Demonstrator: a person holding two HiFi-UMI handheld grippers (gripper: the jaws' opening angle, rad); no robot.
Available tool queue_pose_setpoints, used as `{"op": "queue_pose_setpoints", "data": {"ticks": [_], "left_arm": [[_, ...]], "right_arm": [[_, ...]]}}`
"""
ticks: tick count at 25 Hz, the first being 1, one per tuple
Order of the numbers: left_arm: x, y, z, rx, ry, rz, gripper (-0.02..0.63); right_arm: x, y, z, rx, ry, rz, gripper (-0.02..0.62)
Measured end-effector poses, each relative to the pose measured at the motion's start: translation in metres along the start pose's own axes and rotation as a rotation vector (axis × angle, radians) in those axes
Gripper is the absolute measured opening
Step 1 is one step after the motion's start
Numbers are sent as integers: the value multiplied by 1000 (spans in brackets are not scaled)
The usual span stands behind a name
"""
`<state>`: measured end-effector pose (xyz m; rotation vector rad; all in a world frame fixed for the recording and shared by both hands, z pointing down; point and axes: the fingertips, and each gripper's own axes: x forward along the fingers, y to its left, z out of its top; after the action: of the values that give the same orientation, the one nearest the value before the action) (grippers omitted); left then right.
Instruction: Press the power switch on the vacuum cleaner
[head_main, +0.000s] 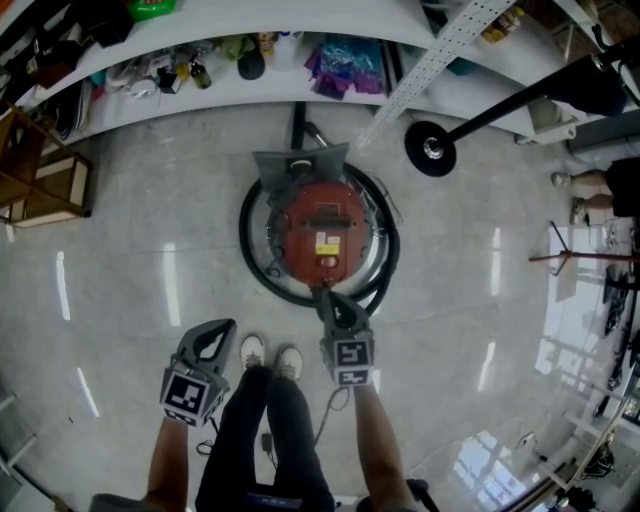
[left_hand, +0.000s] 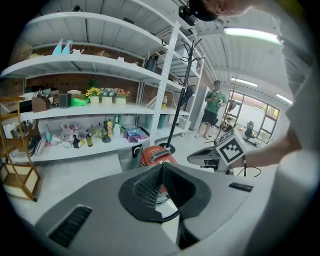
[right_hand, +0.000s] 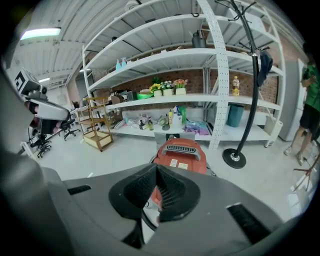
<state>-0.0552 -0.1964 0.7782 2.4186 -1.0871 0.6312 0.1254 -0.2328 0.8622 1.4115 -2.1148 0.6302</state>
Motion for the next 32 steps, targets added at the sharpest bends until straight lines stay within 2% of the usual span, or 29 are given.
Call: {"op": "queue_pose_setpoints", "data": {"ticks": [10,32], "left_arm": [[0,-4,-6,-13,17,-11,8],[1,14,-24,-44,39,12,8]], "right_arm": [[41,-8,-19,-46,46,-8,12],[101,-21,-52,-17,140,-18,12]]}}
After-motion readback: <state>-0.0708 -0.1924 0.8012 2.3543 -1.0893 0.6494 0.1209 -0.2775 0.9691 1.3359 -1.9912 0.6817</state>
